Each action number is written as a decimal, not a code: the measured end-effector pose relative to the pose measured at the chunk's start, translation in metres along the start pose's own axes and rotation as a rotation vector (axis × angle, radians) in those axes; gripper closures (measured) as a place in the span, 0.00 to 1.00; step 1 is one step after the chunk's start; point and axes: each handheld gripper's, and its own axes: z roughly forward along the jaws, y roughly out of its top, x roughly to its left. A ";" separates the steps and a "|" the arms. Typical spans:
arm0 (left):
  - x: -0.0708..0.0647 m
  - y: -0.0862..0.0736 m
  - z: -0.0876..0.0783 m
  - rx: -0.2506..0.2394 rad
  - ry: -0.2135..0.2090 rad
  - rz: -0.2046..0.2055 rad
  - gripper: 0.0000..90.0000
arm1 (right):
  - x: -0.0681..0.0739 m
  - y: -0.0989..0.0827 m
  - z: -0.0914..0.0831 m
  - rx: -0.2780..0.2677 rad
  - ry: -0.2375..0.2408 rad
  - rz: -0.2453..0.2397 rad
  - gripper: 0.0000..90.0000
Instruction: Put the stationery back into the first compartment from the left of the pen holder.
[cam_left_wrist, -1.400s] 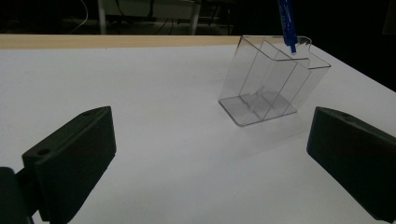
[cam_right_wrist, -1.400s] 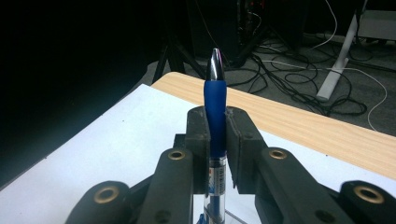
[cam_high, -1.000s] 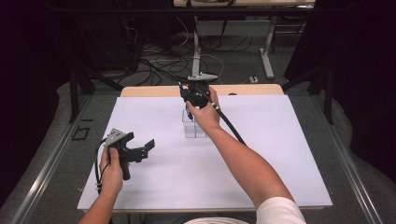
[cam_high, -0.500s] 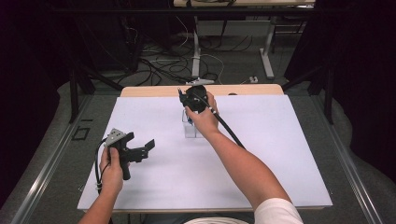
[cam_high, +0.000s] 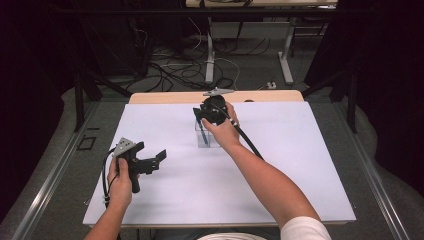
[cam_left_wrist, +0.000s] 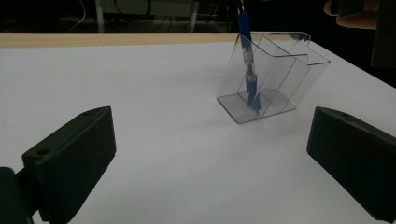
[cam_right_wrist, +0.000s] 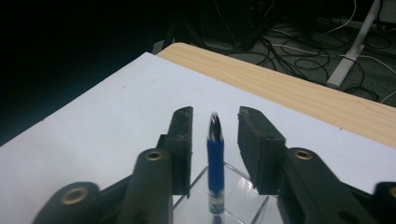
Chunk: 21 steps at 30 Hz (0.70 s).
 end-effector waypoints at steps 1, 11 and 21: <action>0.000 0.000 0.000 -0.001 0.000 0.000 0.01 | -0.001 -0.001 -0.002 0.001 0.003 -0.001 0.66; -0.001 0.000 0.001 0.004 0.001 0.008 0.01 | -0.012 -0.009 -0.029 -0.006 0.004 -0.022 0.43; -0.003 0.000 0.001 0.004 0.002 0.010 0.01 | -0.023 -0.011 -0.068 -0.022 -0.033 -0.112 0.27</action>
